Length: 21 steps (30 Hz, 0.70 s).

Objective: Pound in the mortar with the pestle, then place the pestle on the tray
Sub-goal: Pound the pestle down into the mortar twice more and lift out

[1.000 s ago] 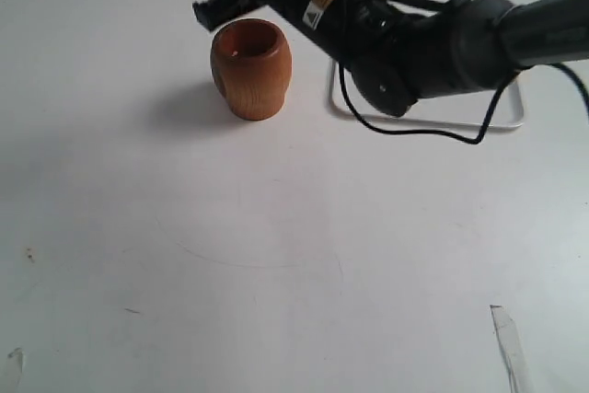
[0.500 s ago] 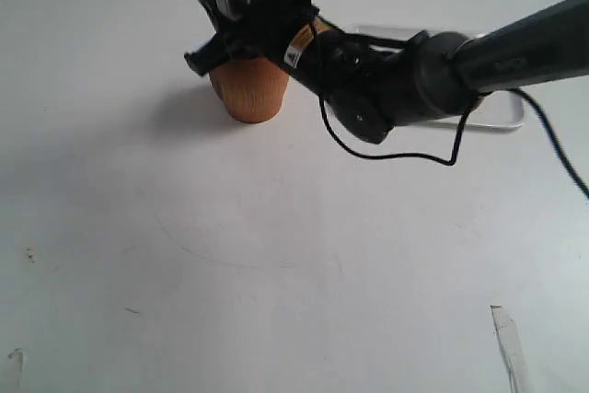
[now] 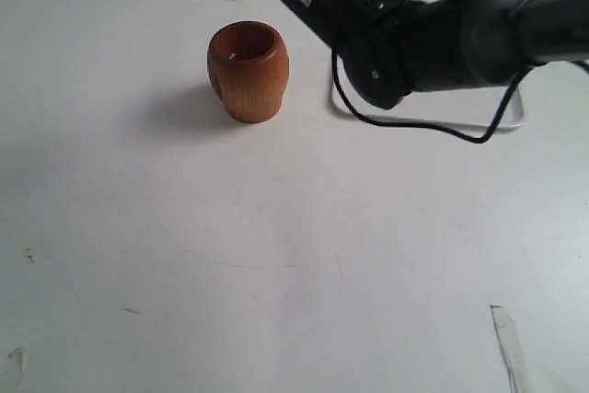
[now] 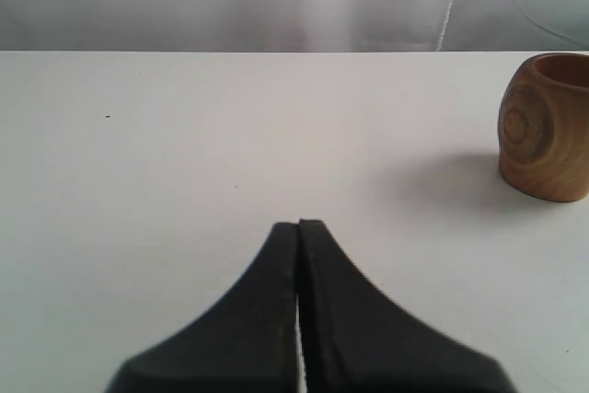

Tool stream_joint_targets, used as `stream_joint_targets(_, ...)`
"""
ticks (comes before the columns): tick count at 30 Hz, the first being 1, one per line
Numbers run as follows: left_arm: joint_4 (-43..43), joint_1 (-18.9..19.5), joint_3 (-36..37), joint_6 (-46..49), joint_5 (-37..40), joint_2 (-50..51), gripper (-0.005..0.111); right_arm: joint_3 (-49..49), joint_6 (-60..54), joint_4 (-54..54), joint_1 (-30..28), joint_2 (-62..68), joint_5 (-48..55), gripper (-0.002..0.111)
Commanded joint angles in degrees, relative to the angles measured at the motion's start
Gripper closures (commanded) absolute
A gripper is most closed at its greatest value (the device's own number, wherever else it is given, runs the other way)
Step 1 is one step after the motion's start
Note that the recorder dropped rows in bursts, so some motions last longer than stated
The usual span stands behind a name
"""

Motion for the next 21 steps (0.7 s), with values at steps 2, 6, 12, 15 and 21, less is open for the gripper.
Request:
stream_joint_targets(2,-0.4,-0.4,0.0,-0.5,-0.2,-0.1,0.107,0.0,1.8,2.8,0.1,10.8,0.8,0.108)
stream_joint_targets(6,-0.4,-0.4,0.0,-0.5,-0.2,-0.1,0.107,0.0,1.5,3.5,0.1,12.9,-0.4,0.108)
stream_joint_targets(12,-0.4,-0.4,0.0,-0.5,-0.2,-0.1,0.107,0.0,-1.6,0.6,0.1,1.6,-2.0,0.108)
stream_joint_targets(15,-0.4,-0.4,0.0,-0.5,-0.2,-0.1,0.107,0.0,-3.1,0.5,0.1,-5.7,-2.0,0.108)
stream_joint_targets(21,-0.4,-0.4,0.0,-0.5,-0.2,-0.1,0.107,0.0,-3.0,1.1,0.0,-12.2,-1.0,0.108)
